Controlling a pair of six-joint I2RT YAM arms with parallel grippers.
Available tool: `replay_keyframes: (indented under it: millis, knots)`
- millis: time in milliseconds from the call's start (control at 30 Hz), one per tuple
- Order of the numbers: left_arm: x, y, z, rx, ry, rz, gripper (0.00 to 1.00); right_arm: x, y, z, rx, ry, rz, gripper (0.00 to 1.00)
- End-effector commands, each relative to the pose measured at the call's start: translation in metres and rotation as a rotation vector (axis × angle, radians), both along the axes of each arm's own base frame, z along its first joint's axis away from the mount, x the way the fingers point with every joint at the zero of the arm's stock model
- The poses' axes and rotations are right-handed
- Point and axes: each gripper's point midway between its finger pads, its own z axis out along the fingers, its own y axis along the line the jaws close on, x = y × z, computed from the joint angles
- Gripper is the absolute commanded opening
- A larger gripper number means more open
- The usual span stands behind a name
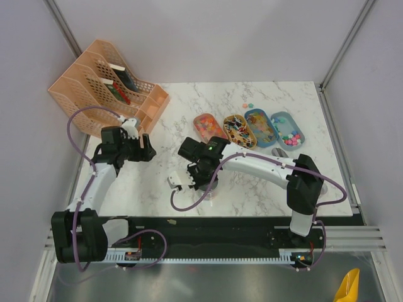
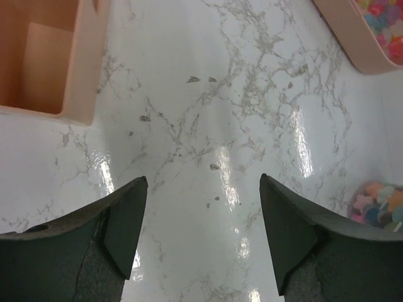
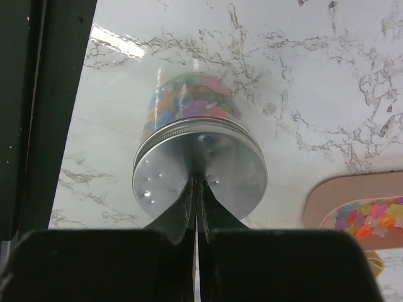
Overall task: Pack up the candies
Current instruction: Close the bottle lid on the packing bottle, then move the packing bottle to the center of the board.
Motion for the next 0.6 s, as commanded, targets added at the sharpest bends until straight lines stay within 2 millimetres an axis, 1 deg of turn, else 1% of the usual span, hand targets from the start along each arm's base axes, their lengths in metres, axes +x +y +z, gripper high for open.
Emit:
replay_keyframes:
  millis: [0,33,67,100,133,167,200,233,267,300,333,367,400,433,467,533,567]
  knots:
    - [-0.011,-0.024,0.021,0.028,-0.175,-0.257,0.78,0.002,0.0,0.012,0.042,0.002,-0.053,0.0]
    - [-0.017,-0.032,0.027,0.065,-0.249,-0.378,0.77,0.012,0.004,0.031,0.091,-0.015,-0.102,0.0]
    - [-0.031,-0.05,0.033,0.012,-0.289,-0.501,0.77,0.019,0.006,0.05,0.145,-0.036,-0.129,0.0]
    - [-0.042,-0.057,0.037,0.007,-0.334,-0.566,0.78,0.034,0.007,0.072,0.212,-0.049,-0.182,0.02]
    - [-0.05,-0.063,0.037,0.038,-0.39,-0.668,0.79,0.041,0.006,0.084,0.258,-0.04,-0.259,0.27]
    - [-0.072,-0.078,0.035,-0.039,-0.391,-0.782,0.79,0.051,0.006,0.104,0.33,-0.049,-0.317,0.4]
    - [-0.083,-0.083,0.033,-0.057,-0.401,-0.837,0.8,0.069,-0.002,0.118,0.384,-0.045,-0.392,0.52]
    - [-0.089,-0.086,0.032,-0.034,-0.453,-0.902,0.8,0.076,-0.008,0.125,0.415,-0.034,-0.441,0.84]
    - [-0.098,-0.093,0.032,-0.055,-0.479,-0.955,0.84,0.081,-0.013,0.136,0.463,-0.022,-0.508,0.98]
    - [-0.111,-0.097,0.019,-0.066,-0.462,-0.995,0.85,0.088,-0.026,0.132,0.461,-0.008,-0.546,0.98]
    - [-0.113,-0.096,0.014,-0.002,-0.524,-1.057,0.86,0.089,-0.032,0.129,0.455,-0.007,-0.557,0.98]
    - [-0.126,-0.107,0.004,0.001,-0.521,-1.134,0.88,0.087,-0.039,0.133,0.463,-0.022,-0.547,0.98]
    - [-0.129,-0.11,0.0,0.008,-0.523,-1.163,0.89,0.087,-0.044,0.13,0.455,-0.029,-0.547,0.98]
    - [-0.131,-0.113,-0.003,0.016,-0.533,-1.194,0.89,0.088,-0.053,0.123,0.437,-0.029,-0.561,0.98]
    - [-0.137,-0.119,-0.009,-0.004,-0.515,-1.234,0.9,0.088,-0.057,0.125,0.443,-0.036,-0.566,0.98]
    - [-0.142,-0.126,-0.016,-0.012,-0.512,-1.292,0.9,0.093,-0.068,0.121,0.434,-0.038,-0.595,0.98]
    - [-0.148,-0.134,-0.023,-0.037,-0.491,-1.345,0.9,0.095,-0.073,0.121,0.431,-0.041,-0.609,0.98]
